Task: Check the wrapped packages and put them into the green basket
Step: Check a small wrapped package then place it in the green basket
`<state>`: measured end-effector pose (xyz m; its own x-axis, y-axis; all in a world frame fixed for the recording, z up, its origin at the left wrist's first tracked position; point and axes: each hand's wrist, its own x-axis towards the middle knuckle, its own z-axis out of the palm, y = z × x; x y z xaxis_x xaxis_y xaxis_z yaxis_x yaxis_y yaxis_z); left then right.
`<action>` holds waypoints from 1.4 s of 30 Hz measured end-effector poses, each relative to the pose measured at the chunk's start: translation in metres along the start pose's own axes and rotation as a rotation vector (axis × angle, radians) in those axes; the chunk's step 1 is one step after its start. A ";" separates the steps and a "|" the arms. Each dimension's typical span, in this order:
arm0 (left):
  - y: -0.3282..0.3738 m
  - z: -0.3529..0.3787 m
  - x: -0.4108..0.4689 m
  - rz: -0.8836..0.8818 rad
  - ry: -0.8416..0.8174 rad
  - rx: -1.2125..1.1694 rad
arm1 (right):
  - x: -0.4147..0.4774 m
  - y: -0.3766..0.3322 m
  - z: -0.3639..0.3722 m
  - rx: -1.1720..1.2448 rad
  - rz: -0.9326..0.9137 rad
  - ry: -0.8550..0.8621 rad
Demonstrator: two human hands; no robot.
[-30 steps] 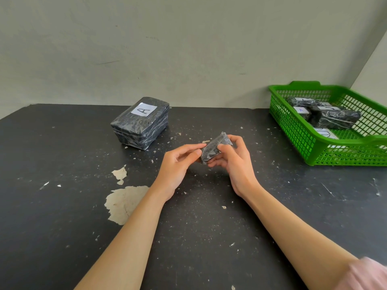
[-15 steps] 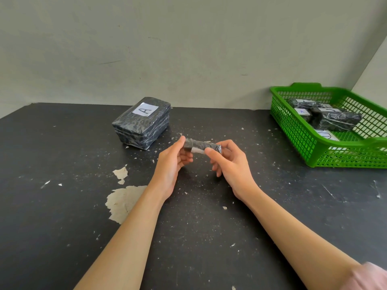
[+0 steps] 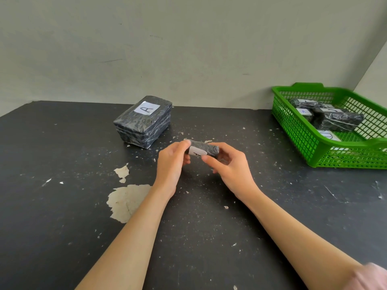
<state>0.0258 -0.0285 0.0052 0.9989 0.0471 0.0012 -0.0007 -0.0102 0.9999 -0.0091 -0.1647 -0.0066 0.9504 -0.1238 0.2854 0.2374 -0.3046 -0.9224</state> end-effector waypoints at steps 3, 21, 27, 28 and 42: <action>-0.001 0.000 -0.002 0.044 -0.012 0.060 | -0.001 0.000 0.000 -0.037 -0.012 -0.010; -0.005 0.005 -0.008 0.169 -0.066 0.110 | -0.001 -0.003 -0.001 -0.047 -0.027 0.013; -0.007 0.006 -0.002 0.072 -0.060 -0.168 | -0.005 -0.012 -0.002 0.183 0.027 -0.098; -0.006 0.003 0.000 0.032 -0.079 -0.202 | -0.006 -0.012 -0.001 0.210 0.016 -0.112; -0.003 -0.004 0.001 0.032 -0.335 -0.048 | -0.008 -0.015 0.005 0.280 0.027 0.074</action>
<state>0.0266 -0.0241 0.0027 0.9584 -0.2830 0.0374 -0.0268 0.0412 0.9988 -0.0193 -0.1546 0.0036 0.9423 -0.2004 0.2681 0.2679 -0.0284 -0.9630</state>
